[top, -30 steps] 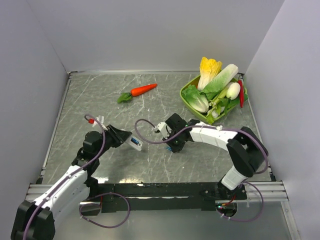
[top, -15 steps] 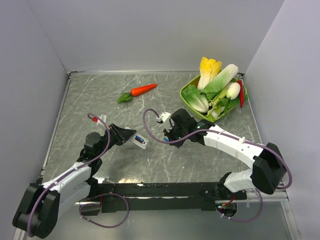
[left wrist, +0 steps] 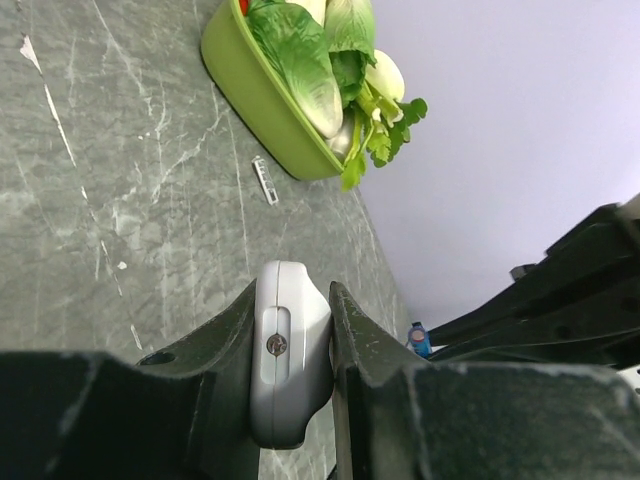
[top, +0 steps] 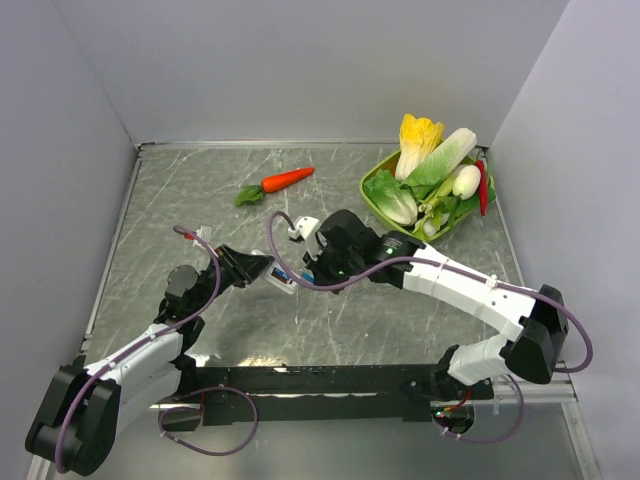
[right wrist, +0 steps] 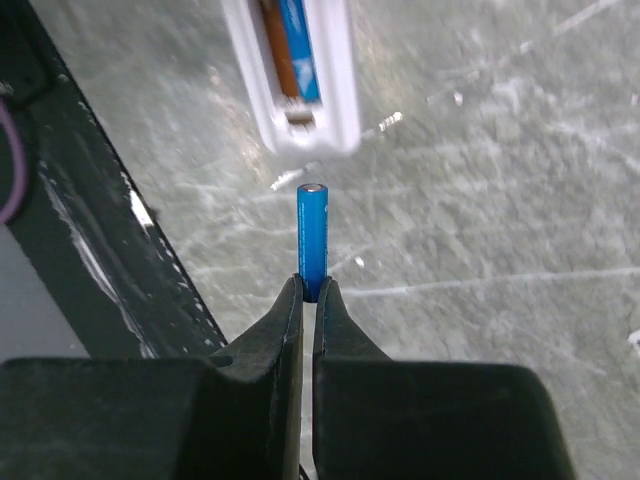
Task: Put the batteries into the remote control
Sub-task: Load the battery into the remote control.
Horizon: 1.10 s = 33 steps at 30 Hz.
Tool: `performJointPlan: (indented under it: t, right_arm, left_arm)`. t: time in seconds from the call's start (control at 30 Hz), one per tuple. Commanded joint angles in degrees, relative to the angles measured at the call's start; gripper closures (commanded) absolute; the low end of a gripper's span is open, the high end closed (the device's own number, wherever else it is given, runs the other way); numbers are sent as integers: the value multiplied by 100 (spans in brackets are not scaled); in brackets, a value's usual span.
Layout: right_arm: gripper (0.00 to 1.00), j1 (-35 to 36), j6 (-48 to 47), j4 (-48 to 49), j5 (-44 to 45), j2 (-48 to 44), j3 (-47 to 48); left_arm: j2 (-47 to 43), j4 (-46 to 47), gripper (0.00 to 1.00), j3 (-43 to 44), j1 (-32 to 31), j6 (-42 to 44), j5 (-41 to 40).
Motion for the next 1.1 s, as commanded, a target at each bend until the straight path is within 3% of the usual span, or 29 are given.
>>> performJointPlan:
  t: [0.0, 0.47, 1.07]
  right_arm:
    - [100, 168, 118, -376, 215, 371, 820]
    - [100, 414, 21, -1448, 356, 1637, 2350]
    - [98, 607, -14, -1941, 479, 2341, 2957]
  left_arm:
    - [-24, 425, 99, 74, 4, -220, 123]
    - [-279, -181, 99, 267, -163, -502, -316]
    - [-332, 126, 99, 179, -400, -1003, -624]
